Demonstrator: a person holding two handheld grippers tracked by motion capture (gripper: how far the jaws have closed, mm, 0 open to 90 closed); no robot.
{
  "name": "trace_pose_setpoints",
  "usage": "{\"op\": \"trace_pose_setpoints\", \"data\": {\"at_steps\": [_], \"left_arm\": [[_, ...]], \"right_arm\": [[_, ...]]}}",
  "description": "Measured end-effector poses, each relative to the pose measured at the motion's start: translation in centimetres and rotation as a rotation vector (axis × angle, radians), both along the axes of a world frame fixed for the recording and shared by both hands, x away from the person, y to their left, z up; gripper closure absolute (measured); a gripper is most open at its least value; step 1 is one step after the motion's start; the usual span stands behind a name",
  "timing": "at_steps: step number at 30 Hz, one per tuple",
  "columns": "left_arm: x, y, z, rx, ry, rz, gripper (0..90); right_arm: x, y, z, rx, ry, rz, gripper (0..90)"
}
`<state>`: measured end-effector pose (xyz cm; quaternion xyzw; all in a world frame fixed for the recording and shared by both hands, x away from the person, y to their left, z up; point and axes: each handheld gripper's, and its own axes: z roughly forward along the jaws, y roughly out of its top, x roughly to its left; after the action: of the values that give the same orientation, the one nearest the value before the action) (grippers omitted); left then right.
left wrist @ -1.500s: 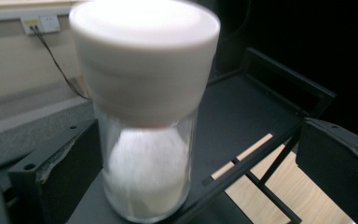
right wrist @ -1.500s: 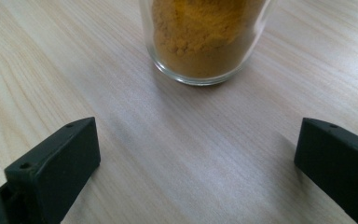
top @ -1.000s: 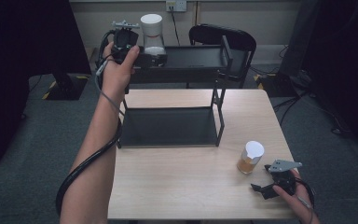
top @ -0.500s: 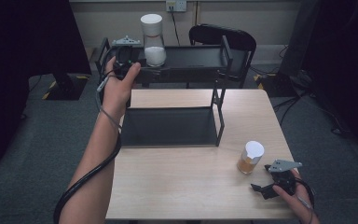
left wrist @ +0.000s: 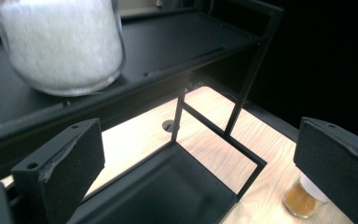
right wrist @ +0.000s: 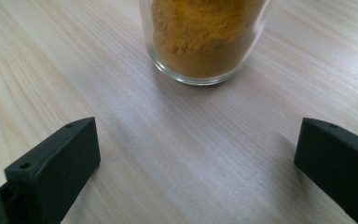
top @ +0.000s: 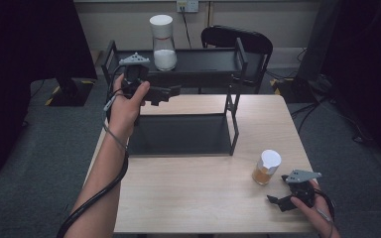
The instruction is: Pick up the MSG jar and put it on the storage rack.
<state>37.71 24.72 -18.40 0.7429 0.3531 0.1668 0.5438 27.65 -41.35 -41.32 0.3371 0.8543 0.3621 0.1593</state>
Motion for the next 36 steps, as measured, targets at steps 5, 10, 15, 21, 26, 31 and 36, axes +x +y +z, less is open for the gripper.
{"op": "trace_pose_setpoints", "data": {"at_steps": [5, 10, 15, 21, 26, 31, 36], "left_arm": [[-0.3, 0.0, -1.0, 0.012, -0.005, -0.018, 1.8], [-0.4, 0.0, -1.9, 0.020, -0.002, -0.037, 1.9], [-0.7, 0.3, -3.2, 0.017, 0.001, -0.039, 2.1], [-1.1, 0.7, -4.8, 0.005, 0.001, -0.047, 2.3], [-1.5, 0.8, -6.3, -0.005, 0.011, -0.054, 2.3], [-1.8, 1.0, -7.5, -0.004, 0.020, -0.051, 2.4], [-2.3, 1.1, -8.4, 0.000, 0.022, -0.050, 2.5]], "right_arm": [[0.0, 0.0, 0.0, 0.000, 0.000, 0.000, 0.0], [0.0, 0.0, 0.0, 0.000, 0.000, 0.000, 0.0], [0.0, 0.0, 0.0, 0.000, 0.001, -0.002, 0.0], [0.0, 0.0, 0.0, -0.001, 0.001, -0.002, 0.0], [0.0, 0.0, 0.0, -0.001, 0.001, -0.001, 0.0], [0.0, 0.0, 0.0, -0.001, 0.001, -0.002, 0.0], [0.0, 0.0, 0.0, -0.001, 0.001, -0.002, 0.0]]}}
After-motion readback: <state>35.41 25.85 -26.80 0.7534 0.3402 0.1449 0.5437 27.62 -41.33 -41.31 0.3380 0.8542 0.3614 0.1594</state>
